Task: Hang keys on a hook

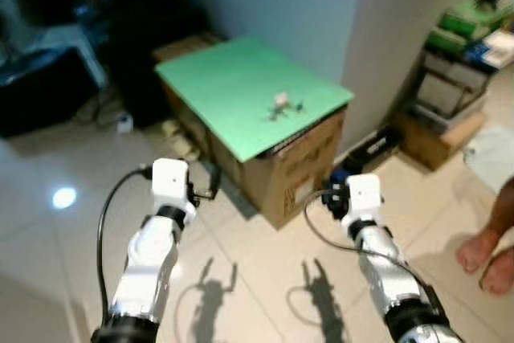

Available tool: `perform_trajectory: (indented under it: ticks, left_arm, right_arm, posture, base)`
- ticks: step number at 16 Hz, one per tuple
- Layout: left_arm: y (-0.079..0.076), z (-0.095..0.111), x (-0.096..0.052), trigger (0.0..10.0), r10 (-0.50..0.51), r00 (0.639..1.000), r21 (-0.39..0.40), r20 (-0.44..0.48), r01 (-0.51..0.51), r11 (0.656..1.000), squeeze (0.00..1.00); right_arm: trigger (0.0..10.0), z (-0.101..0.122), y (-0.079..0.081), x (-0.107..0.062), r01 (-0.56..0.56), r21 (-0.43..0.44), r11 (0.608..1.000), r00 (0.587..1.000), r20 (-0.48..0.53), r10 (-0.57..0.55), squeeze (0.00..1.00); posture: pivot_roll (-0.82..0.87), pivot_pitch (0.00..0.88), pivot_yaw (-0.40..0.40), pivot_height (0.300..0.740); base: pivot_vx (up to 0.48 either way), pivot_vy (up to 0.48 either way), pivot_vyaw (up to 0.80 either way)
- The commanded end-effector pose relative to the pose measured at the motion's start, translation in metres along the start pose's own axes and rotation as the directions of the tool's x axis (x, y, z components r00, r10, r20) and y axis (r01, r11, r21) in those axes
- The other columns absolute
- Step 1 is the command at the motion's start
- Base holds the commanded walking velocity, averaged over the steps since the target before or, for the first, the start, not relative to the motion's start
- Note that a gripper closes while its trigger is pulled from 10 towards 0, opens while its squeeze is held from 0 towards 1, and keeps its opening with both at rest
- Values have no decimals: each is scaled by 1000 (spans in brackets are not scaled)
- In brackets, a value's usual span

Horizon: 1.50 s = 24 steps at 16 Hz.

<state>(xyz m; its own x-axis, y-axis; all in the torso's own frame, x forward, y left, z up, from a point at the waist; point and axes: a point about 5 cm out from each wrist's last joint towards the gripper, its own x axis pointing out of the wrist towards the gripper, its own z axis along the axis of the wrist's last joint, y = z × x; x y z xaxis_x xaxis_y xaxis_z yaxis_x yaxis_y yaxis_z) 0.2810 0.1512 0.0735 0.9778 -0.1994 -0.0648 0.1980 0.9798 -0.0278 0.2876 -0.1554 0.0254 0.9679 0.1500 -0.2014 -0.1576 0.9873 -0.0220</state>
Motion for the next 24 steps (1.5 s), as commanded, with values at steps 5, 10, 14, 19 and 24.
perform_trajectory:
  ticks: [5,10,14,19,24]
  left_arm:
    - [-10,3,3,10000,-35,999,-2,16,35,999,0]
    - [-10,2,4,10000,-38,999,-5,16,39,999,0]
    - [-9,2,3,10000,-37,999,-2,17,37,999,0]
    - [-10,2,3,10000,-39,999,-5,15,39,999,0]
    - [-12,1,2,10000,-47,999,-2,6,47,999,0]
  right_arm:
    - [10000,-4,-13,-4,38,-6,999,999,-21,-39,0]
    - [10000,-5,-14,-5,40,-8,999,999,-27,-40,0]
    - [10000,-7,-14,-6,48,-5,999,998,-41,-48,0]
    - [10000,-8,-13,-5,41,-4,999,998,-44,-41,0]
    - [10000,-8,-12,-5,38,-12,999,998,-49,-39,0]
  posture:
    - [-131,0,62,740]
    - [-134,0,65,740]
    - [-133,0,65,740]
    - [-132,0,65,740]
    - [-135,0,67,740]
  base:
    - [480,0,0]
    - [480,0,0]
    - [344,0,0]
    - [358,0,0]
    - [0,0,0]
